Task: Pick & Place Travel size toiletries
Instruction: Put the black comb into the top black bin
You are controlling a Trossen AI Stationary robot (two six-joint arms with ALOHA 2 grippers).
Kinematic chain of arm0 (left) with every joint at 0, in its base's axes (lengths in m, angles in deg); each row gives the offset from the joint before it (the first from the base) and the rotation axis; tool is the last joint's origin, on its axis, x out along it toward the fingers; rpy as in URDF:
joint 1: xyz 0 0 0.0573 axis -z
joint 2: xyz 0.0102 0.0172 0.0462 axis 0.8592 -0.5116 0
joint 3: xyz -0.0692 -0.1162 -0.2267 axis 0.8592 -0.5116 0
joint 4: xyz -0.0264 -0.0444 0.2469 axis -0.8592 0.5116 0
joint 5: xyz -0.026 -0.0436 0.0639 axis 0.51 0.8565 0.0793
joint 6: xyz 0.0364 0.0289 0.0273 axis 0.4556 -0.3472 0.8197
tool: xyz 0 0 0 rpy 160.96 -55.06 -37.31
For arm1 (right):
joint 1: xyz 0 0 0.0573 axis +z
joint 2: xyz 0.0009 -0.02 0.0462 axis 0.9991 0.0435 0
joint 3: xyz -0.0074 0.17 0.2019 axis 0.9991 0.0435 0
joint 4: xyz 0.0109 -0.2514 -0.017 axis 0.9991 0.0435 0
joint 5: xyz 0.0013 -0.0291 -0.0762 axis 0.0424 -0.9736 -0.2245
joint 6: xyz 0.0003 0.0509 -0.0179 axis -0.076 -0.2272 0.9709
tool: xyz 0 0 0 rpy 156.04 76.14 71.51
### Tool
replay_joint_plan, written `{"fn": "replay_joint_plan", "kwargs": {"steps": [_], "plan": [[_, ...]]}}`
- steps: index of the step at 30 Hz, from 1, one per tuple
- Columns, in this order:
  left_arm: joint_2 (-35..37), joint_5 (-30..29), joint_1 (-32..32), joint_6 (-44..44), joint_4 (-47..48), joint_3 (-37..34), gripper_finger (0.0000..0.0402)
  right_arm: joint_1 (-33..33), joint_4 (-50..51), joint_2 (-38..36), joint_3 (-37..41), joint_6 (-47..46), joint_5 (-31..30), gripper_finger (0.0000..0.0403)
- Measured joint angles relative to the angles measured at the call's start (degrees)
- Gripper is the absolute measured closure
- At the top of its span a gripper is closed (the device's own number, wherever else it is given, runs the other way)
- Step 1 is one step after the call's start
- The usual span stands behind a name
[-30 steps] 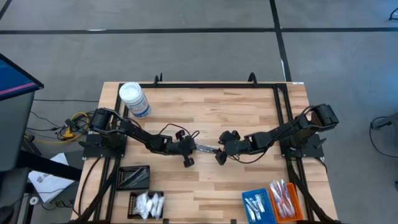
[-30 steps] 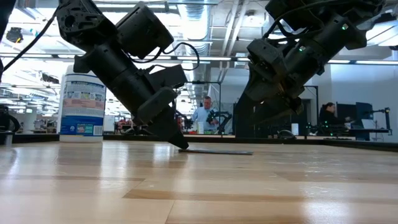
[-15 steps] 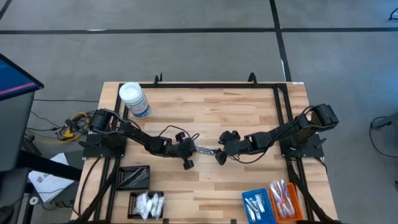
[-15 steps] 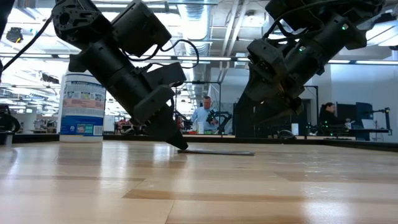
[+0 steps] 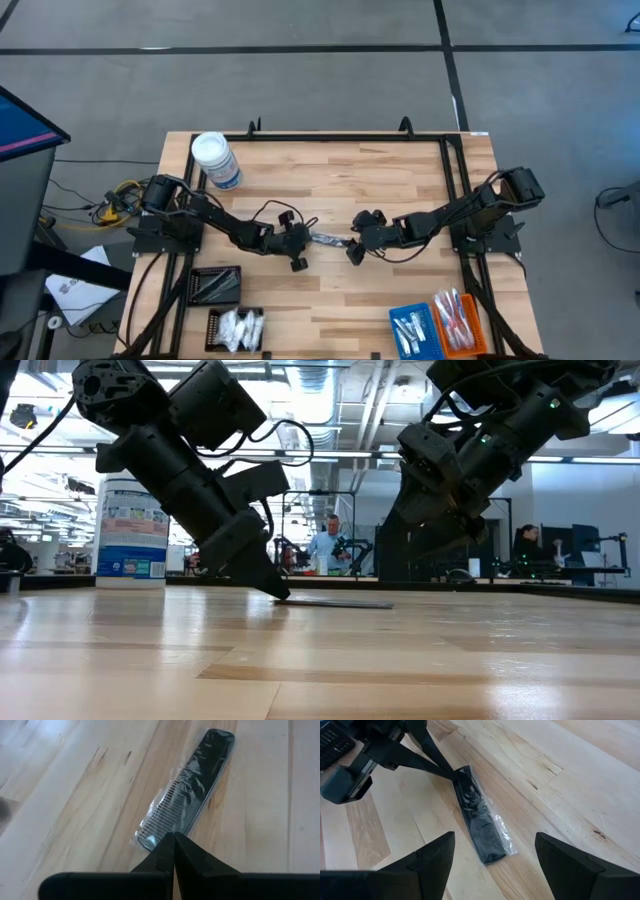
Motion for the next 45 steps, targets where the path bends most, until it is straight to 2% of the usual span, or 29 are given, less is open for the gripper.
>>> {"fn": "replay_joint_plan", "kwargs": {"steps": [13, 17, 21, 25, 28, 34, 38, 45], "plan": [[-0.2, 0.8, 0.8, -1.7, -1.9, -1.6, 0.0401, 0.0, 0.0, 0.0, 0.0, -0.1, 0.4, 0.0133], [-0.2, 0.9, 0.8, -1.9, -1.7, -1.9, 0.0401, -0.4, -1.1, 2.0, 0.0, -2.6, 4.3, 0.0133], [-0.2, 1.7, 0.8, -1.8, -1.8, -1.9, 0.0401, -2.4, -6.7, 8.4, 0.0, -4.7, 12.6, 0.0133], [-0.1, 1.5, 0.8, -1.7, -0.9, -2.3, 0.0401, -4.8, -13.0, 12.6, -0.2, -5.4, 15.0, 0.0133], [-0.2, 1.7, 0.8, -1.7, -1.6, -2.6, 0.0401, -6.1, -12.9, 12.7, -0.3, -5.3, 16.9, 0.0133], [-0.3, 2.4, 0.8, -1.7, -1.9, -2.7, 0.0401, -5.3, -12.8, 10.9, -0.1, -2.6, 16.8, 0.0133], [0.2, -2.2, 2.4, 0.0, -2.3, -2.7, 0.0401, -5.0, -12.9, 10.8, 0.0, -2.1, 16.1, 0.0133], [2.2, -3.1, 3.5, 0.3, -2.7, -3.0, 0.0401, -5.1, -13.0, 10.7, 0.0, -1.1, 16.2, 0.0133]]}}
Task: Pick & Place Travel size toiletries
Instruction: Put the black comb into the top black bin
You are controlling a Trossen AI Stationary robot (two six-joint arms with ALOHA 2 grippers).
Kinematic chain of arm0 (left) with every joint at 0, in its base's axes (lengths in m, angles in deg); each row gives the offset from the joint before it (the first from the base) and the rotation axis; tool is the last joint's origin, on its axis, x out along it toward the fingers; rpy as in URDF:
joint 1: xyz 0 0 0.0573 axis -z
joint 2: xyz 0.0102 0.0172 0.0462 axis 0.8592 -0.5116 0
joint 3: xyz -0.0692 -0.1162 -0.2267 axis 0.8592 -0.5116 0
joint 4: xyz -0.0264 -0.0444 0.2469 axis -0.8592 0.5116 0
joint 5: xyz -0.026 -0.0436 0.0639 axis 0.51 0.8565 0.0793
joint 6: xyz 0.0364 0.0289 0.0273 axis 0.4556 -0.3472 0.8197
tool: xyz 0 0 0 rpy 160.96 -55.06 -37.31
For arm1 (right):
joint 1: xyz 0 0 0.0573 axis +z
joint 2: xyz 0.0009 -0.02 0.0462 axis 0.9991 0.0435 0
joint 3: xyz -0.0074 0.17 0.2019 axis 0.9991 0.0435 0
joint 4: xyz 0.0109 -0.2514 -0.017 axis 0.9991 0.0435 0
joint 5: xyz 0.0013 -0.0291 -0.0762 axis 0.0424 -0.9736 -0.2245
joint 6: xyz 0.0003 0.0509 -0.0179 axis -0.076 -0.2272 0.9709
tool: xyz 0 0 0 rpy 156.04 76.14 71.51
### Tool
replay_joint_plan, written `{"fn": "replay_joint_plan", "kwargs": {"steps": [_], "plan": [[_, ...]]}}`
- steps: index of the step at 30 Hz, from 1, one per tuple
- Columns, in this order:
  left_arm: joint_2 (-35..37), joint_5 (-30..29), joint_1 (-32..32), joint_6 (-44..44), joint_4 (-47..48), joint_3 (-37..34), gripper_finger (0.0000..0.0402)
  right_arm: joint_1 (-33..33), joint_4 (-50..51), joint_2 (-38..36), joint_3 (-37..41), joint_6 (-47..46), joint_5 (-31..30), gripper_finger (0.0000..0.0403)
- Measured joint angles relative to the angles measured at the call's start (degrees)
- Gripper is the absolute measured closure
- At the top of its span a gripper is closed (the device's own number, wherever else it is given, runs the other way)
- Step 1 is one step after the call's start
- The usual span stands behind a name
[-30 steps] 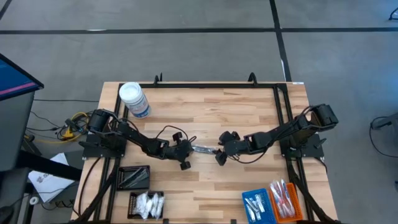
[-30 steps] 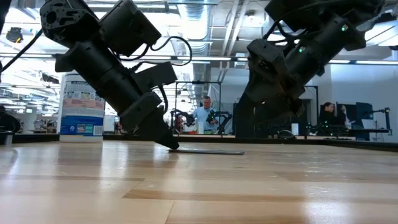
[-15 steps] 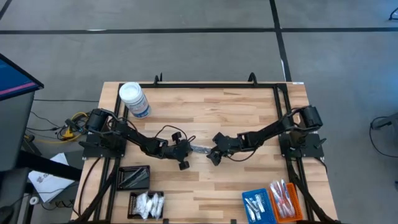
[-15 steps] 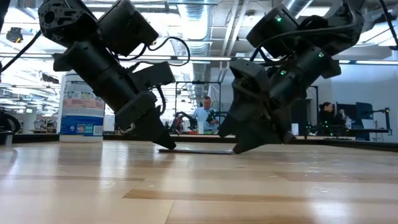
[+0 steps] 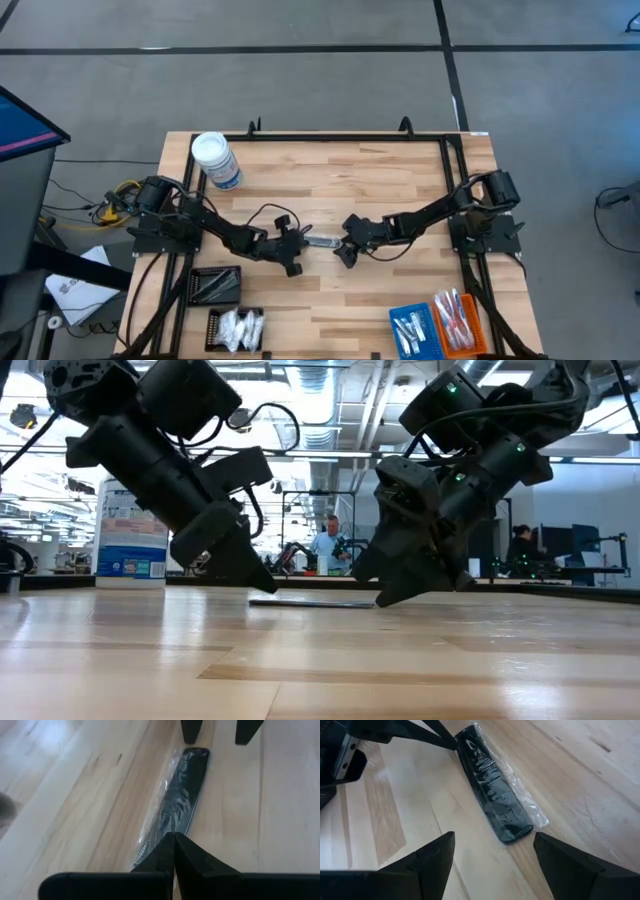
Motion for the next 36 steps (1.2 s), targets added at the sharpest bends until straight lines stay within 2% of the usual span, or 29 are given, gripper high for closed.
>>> {"fn": "replay_joint_plan", "kwargs": {"steps": [7, 16, 36], "plan": [[-0.2, 1.3, -0.4, -0.5, -0.7, -1.4, 0.0401, -1.0, 0.0, -0.7, 0.2, 0.7, -2.2, 0.0133], [-0.2, 0.7, -0.2, 0.9, -3.5, -1.4, 0.0401, -1.4, 0.7, -0.7, 0.1, 0.9, -2.1, 0.0133], [-0.1, 4.1, -1.7, -1.2, -3.6, -3.0, 0.0401, -1.8, 0.3, -0.7, 0.0, 2.1, -2.0, 0.0133]]}}
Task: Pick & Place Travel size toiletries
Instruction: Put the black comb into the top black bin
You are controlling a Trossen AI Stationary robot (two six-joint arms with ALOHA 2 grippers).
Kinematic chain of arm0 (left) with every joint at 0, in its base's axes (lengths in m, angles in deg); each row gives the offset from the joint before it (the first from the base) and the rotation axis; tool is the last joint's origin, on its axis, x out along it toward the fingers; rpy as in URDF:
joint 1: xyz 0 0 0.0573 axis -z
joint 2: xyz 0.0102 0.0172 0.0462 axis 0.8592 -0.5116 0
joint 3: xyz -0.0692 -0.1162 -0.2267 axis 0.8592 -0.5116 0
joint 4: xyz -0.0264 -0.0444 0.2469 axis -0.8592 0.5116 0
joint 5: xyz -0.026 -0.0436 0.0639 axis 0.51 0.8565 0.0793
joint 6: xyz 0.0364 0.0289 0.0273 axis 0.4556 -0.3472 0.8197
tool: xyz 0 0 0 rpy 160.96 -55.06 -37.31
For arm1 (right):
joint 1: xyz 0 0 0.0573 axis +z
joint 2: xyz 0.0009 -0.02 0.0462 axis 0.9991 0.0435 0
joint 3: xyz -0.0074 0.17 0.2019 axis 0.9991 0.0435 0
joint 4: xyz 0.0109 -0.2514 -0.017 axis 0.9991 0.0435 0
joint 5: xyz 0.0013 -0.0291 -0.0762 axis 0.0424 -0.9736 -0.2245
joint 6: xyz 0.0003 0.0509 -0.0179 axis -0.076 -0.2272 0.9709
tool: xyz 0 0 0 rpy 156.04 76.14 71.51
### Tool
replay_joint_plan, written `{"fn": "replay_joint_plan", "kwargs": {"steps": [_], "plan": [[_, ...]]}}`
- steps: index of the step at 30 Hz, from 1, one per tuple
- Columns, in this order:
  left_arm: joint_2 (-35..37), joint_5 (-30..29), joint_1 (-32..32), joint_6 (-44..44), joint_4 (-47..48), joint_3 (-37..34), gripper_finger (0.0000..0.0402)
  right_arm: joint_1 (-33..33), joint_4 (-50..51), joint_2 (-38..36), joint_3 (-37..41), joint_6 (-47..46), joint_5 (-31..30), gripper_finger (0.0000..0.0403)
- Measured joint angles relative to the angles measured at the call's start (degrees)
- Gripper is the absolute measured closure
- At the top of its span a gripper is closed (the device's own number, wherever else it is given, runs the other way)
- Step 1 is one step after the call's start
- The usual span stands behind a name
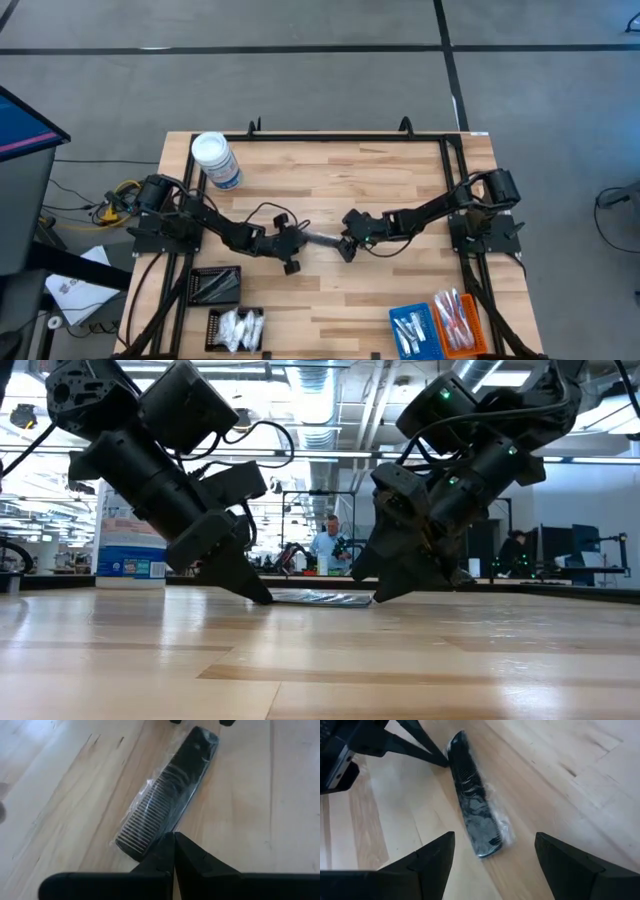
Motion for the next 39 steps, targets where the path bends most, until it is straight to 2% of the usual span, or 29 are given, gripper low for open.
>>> {"fn": "replay_joint_plan", "kwargs": {"steps": [13, 26, 30, 39], "plan": [[0.1, 1.4, -0.4, -1.1, -0.1, -0.2, 0.0401, -1.1, -3.2, 0.3, -0.1, 0.3, 0.6, 0.0133], [0.1, 1.5, -0.4, -1.3, 0.0, -0.3, 0.0401, -1.0, -3.1, 0.3, 0.0, 1.9, 0.9, 0.0133], [0.1, 1.6, -0.4, -1.3, 0.0, -0.3, 0.0401, -0.6, -3.0, 0.3, 0.0, 1.7, 2.6, 0.0133], [0.1, 1.6, -0.4, -1.3, 0.0, -0.3, 0.0401, -0.9, -3.0, 0.3, 0.0, 2.0, 1.7, 0.0133]]}}
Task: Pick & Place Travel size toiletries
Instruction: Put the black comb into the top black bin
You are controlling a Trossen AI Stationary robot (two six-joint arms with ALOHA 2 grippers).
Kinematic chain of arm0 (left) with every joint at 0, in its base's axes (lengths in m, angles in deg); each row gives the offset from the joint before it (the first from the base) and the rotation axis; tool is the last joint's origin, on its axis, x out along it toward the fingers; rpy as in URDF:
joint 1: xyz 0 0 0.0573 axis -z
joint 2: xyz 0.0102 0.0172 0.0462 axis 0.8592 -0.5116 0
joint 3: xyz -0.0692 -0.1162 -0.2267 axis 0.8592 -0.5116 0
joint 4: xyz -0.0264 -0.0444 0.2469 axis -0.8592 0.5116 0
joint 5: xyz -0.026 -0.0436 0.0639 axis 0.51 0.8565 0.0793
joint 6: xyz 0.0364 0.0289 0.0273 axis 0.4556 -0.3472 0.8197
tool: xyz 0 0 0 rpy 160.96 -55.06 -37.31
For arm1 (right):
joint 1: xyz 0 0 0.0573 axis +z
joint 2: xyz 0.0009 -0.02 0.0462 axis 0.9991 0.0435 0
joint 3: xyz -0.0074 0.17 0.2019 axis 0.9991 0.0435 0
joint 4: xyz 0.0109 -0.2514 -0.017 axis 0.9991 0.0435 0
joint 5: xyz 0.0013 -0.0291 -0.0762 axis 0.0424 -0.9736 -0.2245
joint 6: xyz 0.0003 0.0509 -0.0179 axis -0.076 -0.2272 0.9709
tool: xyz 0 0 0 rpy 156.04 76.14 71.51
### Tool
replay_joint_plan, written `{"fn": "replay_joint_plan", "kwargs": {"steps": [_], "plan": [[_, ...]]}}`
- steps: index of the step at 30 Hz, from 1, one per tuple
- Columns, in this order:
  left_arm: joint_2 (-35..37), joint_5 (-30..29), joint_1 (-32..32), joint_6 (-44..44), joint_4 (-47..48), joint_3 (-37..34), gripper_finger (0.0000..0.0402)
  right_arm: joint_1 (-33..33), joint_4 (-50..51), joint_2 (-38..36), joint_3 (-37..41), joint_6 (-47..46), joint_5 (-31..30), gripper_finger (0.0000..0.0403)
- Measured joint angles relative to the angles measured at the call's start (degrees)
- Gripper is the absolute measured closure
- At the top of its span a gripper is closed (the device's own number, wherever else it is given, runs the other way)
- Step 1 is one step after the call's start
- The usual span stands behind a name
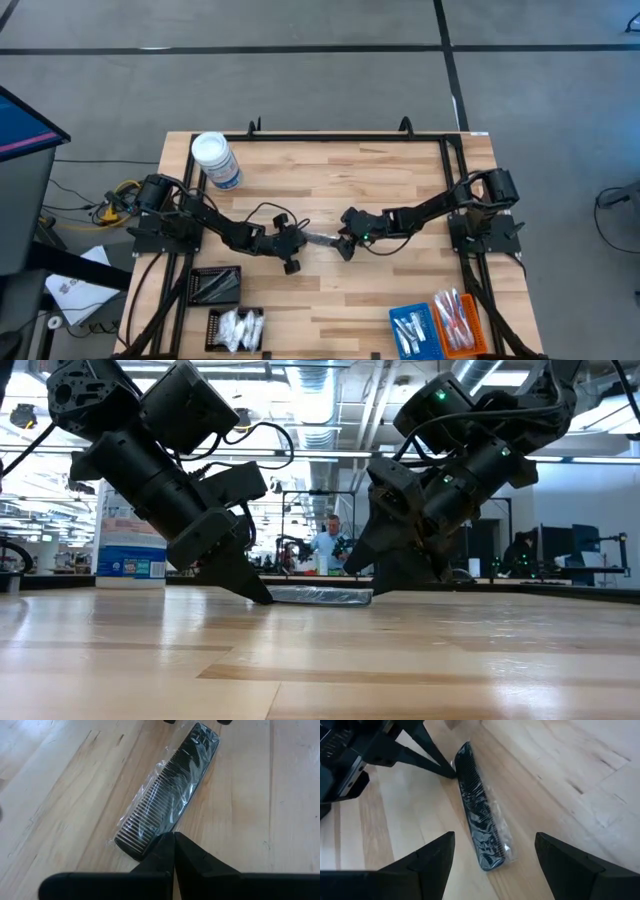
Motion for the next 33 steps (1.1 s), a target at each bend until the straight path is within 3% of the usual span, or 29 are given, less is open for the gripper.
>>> {"fn": "replay_joint_plan", "kwargs": {"steps": [17, 22, 27, 33], "plan": [[0.0, 0.0, 0.0, 0.0, 0.0, 0.0, 0.0401, 2.0, -0.4, 0.1, 0.0, -1.1, -2.5, 0.0133], [0.0, 0.0, 0.0, 0.0, 0.0, 0.0, 0.0401, 0.8, -2.4, 5.6, -2.6, -1.1, -2.8, 0.0133], [0.0, 0.0, 0.0, 0.1, 0.0, 0.0, 0.0401, 0.3, -2.9, 12.1, -8.8, 0.3, 1.2, 0.0133], [0.0, 0.0, 0.0, 0.2, -0.1, -0.2, 0.0401, 1.2, 0.0, 11.8, -11.7, 3.5, 4.0, 0.0133]]}}
